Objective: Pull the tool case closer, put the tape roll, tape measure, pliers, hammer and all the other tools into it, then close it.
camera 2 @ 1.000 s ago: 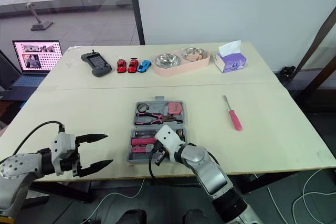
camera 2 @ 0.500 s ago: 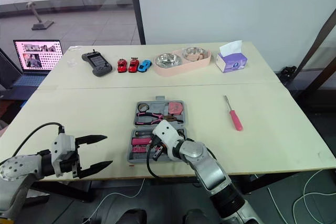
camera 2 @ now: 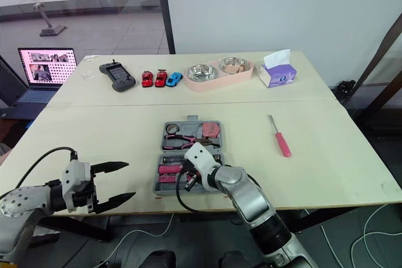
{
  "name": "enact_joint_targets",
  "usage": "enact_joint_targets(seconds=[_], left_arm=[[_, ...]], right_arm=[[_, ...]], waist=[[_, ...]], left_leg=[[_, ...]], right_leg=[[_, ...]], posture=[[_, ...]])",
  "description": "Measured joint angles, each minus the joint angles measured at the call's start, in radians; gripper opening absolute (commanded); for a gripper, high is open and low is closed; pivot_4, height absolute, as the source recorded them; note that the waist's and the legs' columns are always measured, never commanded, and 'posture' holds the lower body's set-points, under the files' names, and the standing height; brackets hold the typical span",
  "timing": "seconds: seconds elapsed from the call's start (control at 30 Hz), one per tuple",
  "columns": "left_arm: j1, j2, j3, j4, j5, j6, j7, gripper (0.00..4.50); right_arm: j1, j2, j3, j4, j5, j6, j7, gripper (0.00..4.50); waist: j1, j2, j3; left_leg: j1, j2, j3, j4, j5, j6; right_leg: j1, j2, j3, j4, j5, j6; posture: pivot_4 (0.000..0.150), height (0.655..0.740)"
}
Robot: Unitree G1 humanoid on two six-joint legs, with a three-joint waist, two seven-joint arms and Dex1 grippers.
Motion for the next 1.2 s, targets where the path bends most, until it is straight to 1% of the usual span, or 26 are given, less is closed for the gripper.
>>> enact_joint_targets(seconds=[0.13,0.27,0.33,0.4,0.47,0.53,0.57,0.63,0.7,0.73,0.77,0.8,0.9,0.93,1.07,1.2], left_arm=[[0.004,0.0,0.0,-0.001,0.0,0.002,-0.001,4.5],[0.005,0.0,0.002,-0.001,-0.002,0.014,0.005,4.5],[0.005,0.001,0.016,0.001,-0.007,0.029,0.012,4.5],[0.006,0.008,0.035,0.002,-0.023,0.037,0.013,4.5],[0.009,0.017,0.052,0.005,-0.03,0.048,0.012,4.5],[0.018,0.018,0.073,0.018,-0.036,0.055,0.013,4.5],[0.02,0.018,0.08,0.026,-0.038,0.06,0.014,4.5],[0.024,0.018,0.094,0.051,-0.04,0.067,0.016,4.5],[0.028,0.022,0.121,0.077,-0.045,0.067,0.009,4.5],[0.044,0.037,0.151,0.114,-0.047,0.066,0.001,4.5],[0.052,0.045,0.168,0.139,-0.046,0.066,-0.003,4.5],[0.053,0.06,0.19,0.184,-0.045,0.054,-0.016,4.5],[0.08,0.095,0.253,0.278,-0.044,0.026,-0.044,4.5],[0.08,0.099,0.269,0.305,-0.044,0.022,-0.052,4.5],[0.069,0.12,0.292,0.409,-0.037,-0.008,-0.069,4.5],[0.028,0.129,0.303,0.465,-0.028,-0.037,-0.07,4.5]], right_arm=[[-0.014,0.015,-0.02,-0.021,0.029,0.08,-0.009,0.08],[0.009,0.011,-0.062,-0.066,0.079,0.086,0.005,0.08],[-0.003,-0.019,-0.15,-0.166,0.134,0.078,0.026,0.08],[-0.04,-0.072,-0.235,-0.26,0.165,0.052,0.045,0.08],[-0.037,-0.179,-0.3,-0.35,0.184,0.017,0.083,0.08],[0.047,-0.305,-0.359,-0.394,0.194,-0.004,0.135,0.08],[0.089,-0.342,-0.379,-0.395,0.196,-0.008,0.153,0.08],[0.194,-0.397,-0.433,-0.397,0.221,-0.03,0.193,0.62],[0.339,-0.465,-0.518,-0.412,0.233,-0.089,0.237,1.36],[0.429,-0.486,-0.589,-0.406,0.238,-0.116,0.255,2.03],[0.462,-0.489,-0.625,-0.395,0.24,-0.125,0.261,2.38],[0.535,-0.489,-0.701,-0.384,0.254,-0.168,0.275,2.83],[0.659,-0.489,-0.824,-0.335,0.261,-0.244,0.295,4.38],[0.685,-0.487,-0.857,-0.311,0.263,-0.278,0.297,4.46],[0.737,-0.471,-0.955,-0.235,0.263,-0.376,0.284,4.46],[0.735,-0.464,-0.977,-0.185,0.27,-0.424,0.27,4.46]], waist=[[0.0,0.0,0.0],[0.0,0.001,0.002],[-0.001,0.002,0.004],[-0.001,0.002,0.003],[0.004,0.002,0.003],[0.015,0.001,0.003],[0.018,0.001,0.003],[0.019,0.001,0.003],[0.02,0.001,0.003],[0.02,0.001,0.003],[0.017,0.001,0.003],[0.017,0.001,0.003],[0.016,0.0,0.003],[0.017,0.001,0.004],[0.019,0.001,0.004],[0.019,0.001,0.004]], left_leg=[[0.0,0.0,0.0,0.0,0.0,0.0],[-0.002,0.0,0.0,0.0,0.0,0.0],[-0.005,0.0,0.0,0.0,0.0,0.0],[-0.006,0.0,0.0,0.0,0.0,0.0],[-0.006,0.0,0.0,-0.001,0.0,0.0],[-0.006,0.0,0.0,-0.004,0.0,0.0],[-0.006,0.0,0.0,-0.004,0.0,0.001],[-0.006,0.0,0.001,-0.005,-0.001,0.001],[-0.006,0.0,0.002,-0.005,-0.001,0.002],[-0.006,0.0,0.002,-0.005,-0.001,0.002],[-0.005,0.0,0.002,-0.005,-0.001,0.002],[-0.004,0.0,0.003,-0.005,-0.001,0.002],[-0.001,0.0,0.003,-0.005,-0.001,0.002],[-0.001,0.0,0.003,-0.005,-0.001,0.002],[-0.001,0.0,0.003,-0.005,-0.001,0.002],[-0.001,0.0,0.003,-0.005,-0.001,0.002]], right_leg=[[0.0,0.0,0.0,0.0,0.0,0.0],[-0.003,0.0,0.0,0.0,0.0,0.0],[-0.006,0.0,0.0,0.0,0.0,0.0],[-0.006,0.0,0.0,0.0,0.0,0.0],[-0.006,0.0,0.0,-0.002,0.0,0.0],[-0.004,0.0,-0.001,-0.007,0.0,0.0],[-0.003,-0.001,-0.001,-0.008,0.0,0.0],[-0.004,-0.001,-0.001,-0.008,0.0,0.0],[-0.003,-0.001,-0.001,-0.009,0.0,0.0],[-0.003,-0.001,-0.001,-0.01,0.0,0.0],[-0.002,-0.001,0.0,-0.009,0.0,0.0],[-0.001,-0.001,0.0,-0.009,0.0,0.0],[0.001,-0.001,0.0,-0.01,0.0,0.0],[0.001,-0.001,0.0,-0.009,0.0,0.0],[0.002,-0.001,0.0,-0.01,0.0,0.0],[0.002,-0.001,0.0,-0.01,0.0,0.0]], posture=[[0.15,0.74],[0.15,0.74],[0.15,0.74],[0.15,0.74],[0.15,0.74],[0.15,0.74],[0.15,0.74],[0.15,0.74],[0.15,0.74],[0.15,0.74],[0.15,0.74],[0.15,0.74],[0.15,0.74],[0.15,0.74],[0.15,0.74],[0.15,0.74]])
